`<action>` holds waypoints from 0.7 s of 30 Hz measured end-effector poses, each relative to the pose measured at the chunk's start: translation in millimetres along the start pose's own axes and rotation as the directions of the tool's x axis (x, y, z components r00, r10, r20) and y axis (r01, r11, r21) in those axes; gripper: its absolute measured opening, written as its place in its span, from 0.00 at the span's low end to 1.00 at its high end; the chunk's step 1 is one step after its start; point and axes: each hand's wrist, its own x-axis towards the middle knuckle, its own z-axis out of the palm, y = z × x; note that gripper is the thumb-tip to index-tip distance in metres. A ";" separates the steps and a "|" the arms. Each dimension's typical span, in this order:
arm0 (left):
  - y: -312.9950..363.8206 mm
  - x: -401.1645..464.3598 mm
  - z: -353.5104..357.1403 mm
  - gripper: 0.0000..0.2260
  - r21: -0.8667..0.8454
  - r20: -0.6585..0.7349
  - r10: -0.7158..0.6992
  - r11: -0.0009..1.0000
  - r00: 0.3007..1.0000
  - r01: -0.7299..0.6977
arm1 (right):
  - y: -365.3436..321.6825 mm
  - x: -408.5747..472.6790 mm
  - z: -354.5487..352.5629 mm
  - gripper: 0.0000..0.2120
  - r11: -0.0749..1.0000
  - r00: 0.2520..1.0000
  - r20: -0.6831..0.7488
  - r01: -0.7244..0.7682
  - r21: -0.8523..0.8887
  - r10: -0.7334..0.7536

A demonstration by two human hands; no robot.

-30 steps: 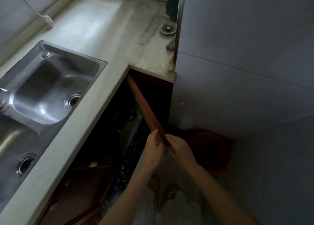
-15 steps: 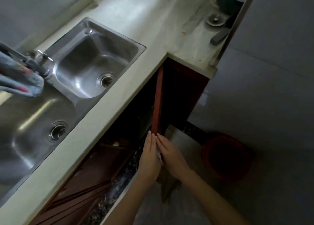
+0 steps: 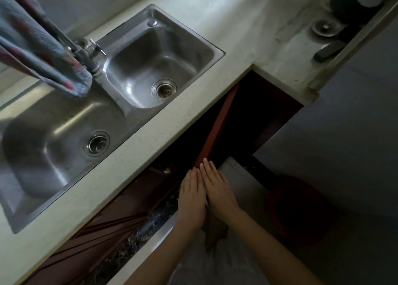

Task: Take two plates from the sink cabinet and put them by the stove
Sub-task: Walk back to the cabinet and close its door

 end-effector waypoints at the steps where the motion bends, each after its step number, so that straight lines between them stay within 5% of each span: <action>1: -0.8 0.3 0.6 0.30 -0.004 -0.007 -0.022 1.000 1.000 0.021 | -2.5 3.3 0.4 0.29 1.000 1.000 0.005 0.002 -0.009 -0.002; 21: -37.6 7.2 37.0 0.31 -0.333 -0.032 -0.111 0.938 0.993 0.094 | -32.3 57.6 2.3 0.31 0.999 0.997 0.076 0.016 -0.033 -0.014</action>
